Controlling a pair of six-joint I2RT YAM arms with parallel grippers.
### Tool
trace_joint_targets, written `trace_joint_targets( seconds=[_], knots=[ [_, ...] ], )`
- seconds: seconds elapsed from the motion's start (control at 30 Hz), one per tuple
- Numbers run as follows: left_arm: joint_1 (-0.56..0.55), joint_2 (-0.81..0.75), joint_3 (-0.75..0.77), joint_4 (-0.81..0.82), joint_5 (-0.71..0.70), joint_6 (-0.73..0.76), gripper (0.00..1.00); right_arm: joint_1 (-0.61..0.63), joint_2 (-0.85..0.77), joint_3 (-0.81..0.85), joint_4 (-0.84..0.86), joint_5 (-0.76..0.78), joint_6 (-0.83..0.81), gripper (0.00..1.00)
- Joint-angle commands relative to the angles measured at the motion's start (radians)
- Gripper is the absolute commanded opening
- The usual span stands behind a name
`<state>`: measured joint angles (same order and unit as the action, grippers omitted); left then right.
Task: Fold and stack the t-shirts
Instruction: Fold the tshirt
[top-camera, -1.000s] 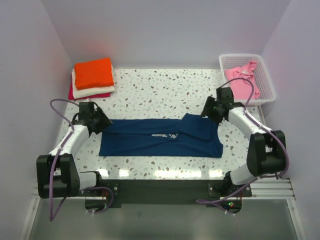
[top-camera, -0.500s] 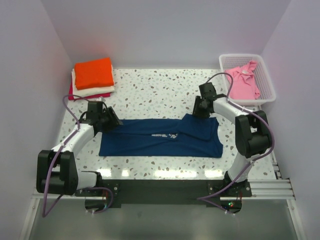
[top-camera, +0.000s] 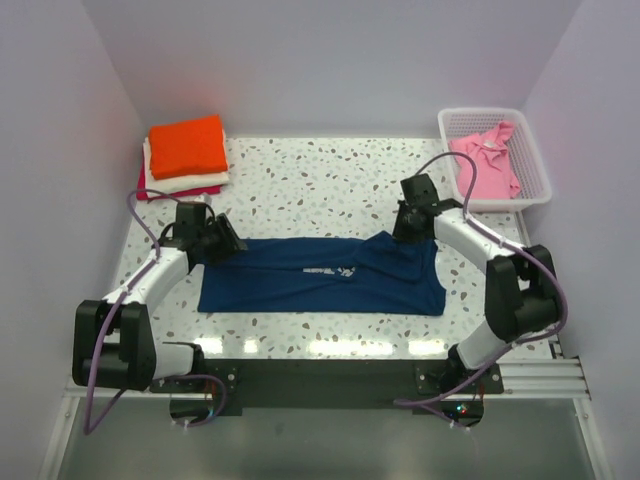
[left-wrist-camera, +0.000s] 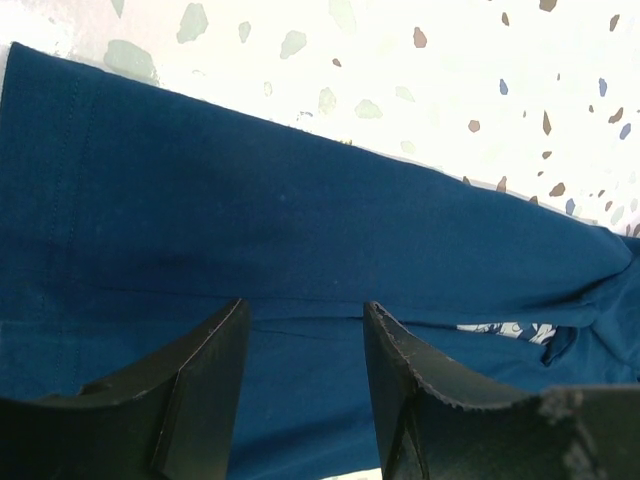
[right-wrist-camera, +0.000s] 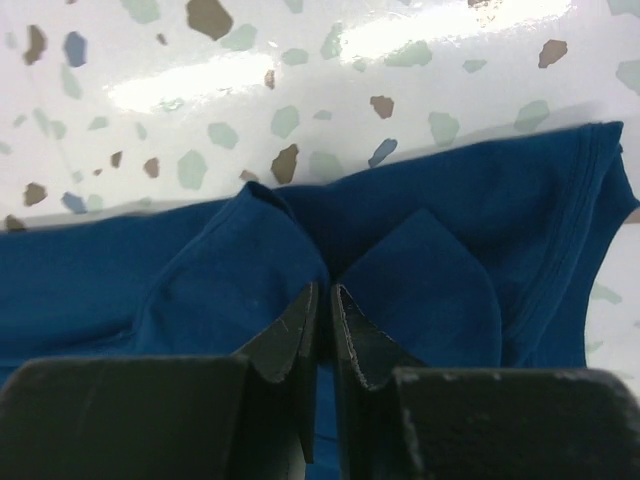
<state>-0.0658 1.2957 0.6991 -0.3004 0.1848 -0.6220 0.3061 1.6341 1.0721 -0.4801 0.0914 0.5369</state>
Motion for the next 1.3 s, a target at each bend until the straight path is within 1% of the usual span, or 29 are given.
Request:
trace_joint_targets(
  seconds=[0.0,0.43,0.57,0.8,0.97,1.1,1.13,1.17,1.27],
  knots=[
    [-0.003,-0.022,0.010,0.033,0.024,0.028,0.54,0.019,-0.115,-0.032,-0.006,0.002,0.029,0.10],
    [-0.005,-0.001,0.000,0.040,0.035,0.028,0.54,0.071,-0.381,-0.241,-0.020,-0.051,0.060,0.11],
    [-0.005,0.002,-0.003,0.043,0.036,0.028,0.54,0.116,-0.434,-0.325,0.005,-0.061,0.081,0.12],
    [-0.011,0.011,-0.010,0.046,0.041,0.025,0.54,0.229,-0.459,-0.408,0.044,-0.032,0.144,0.12],
    [-0.014,0.017,-0.016,0.049,0.041,0.025,0.54,0.255,-0.457,-0.434,0.044,0.005,0.161,0.12],
    [-0.014,0.020,-0.016,0.049,0.044,0.024,0.54,0.275,-0.453,-0.452,0.043,0.027,0.166,0.17],
    [-0.014,0.022,-0.016,0.050,0.044,0.024,0.54,0.280,-0.459,-0.457,0.044,0.027,0.166,0.20],
    [-0.014,0.024,-0.016,0.050,0.044,0.024,0.54,0.286,-0.461,-0.463,0.047,0.025,0.166,0.24],
    [-0.014,0.030,-0.015,0.052,0.045,0.024,0.54,0.312,-0.497,-0.465,0.064,0.005,0.167,0.32]
  ],
)
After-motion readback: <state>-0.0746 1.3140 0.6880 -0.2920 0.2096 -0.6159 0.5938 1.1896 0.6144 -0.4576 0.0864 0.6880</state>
